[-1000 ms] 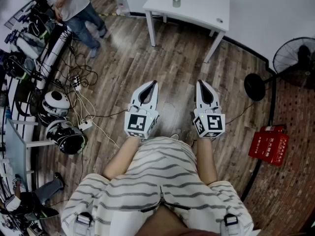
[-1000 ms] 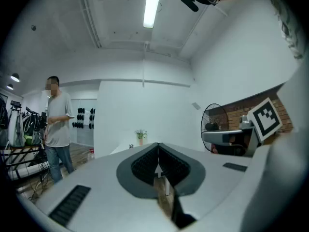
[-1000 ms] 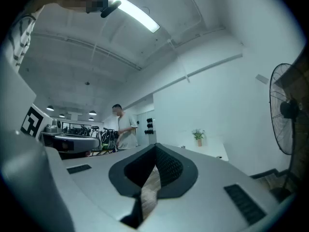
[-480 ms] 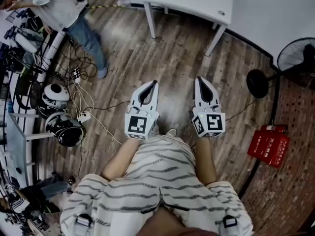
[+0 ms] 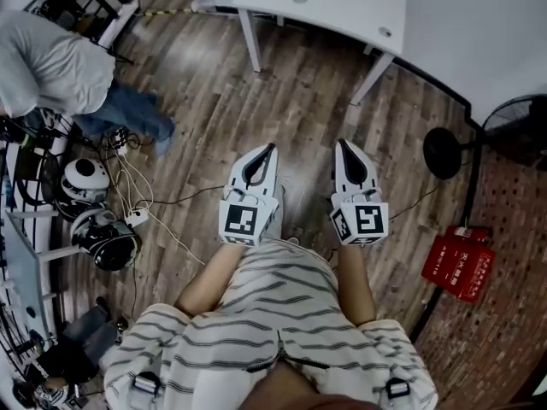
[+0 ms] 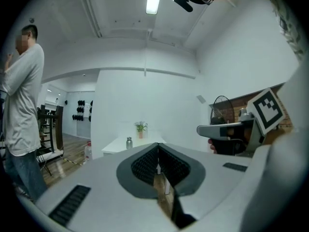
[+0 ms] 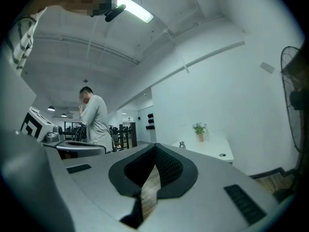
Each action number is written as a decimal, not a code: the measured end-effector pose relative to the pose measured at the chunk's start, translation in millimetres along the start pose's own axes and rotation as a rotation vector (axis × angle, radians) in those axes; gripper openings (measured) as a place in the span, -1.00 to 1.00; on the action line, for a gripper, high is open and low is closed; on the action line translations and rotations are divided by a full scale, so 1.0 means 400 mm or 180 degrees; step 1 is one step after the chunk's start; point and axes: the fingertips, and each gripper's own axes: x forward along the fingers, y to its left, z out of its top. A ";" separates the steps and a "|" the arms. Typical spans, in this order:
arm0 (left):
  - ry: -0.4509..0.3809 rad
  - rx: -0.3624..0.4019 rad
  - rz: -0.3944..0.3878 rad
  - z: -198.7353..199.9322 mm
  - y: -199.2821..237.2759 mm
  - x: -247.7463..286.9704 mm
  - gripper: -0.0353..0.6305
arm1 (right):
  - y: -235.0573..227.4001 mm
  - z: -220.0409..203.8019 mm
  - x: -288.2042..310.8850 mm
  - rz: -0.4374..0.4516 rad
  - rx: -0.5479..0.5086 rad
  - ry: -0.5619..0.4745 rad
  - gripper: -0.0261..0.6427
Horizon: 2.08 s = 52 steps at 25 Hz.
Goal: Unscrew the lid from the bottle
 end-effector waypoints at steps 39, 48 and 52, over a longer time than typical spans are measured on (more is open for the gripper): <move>0.0139 0.0068 -0.0223 0.108 0.641 1.081 -0.89 | -0.410 0.090 1.133 -0.0153 -0.0080 0.0134 -0.89; 0.0354 0.0196 -0.0102 0.055 0.708 1.369 -0.89 | -0.584 0.052 1.376 0.0166 -0.0061 0.0345 -0.89; 0.0477 0.0217 -0.0074 -0.004 0.723 1.462 -0.89 | -0.632 0.016 1.472 0.0326 0.0010 0.0373 -0.89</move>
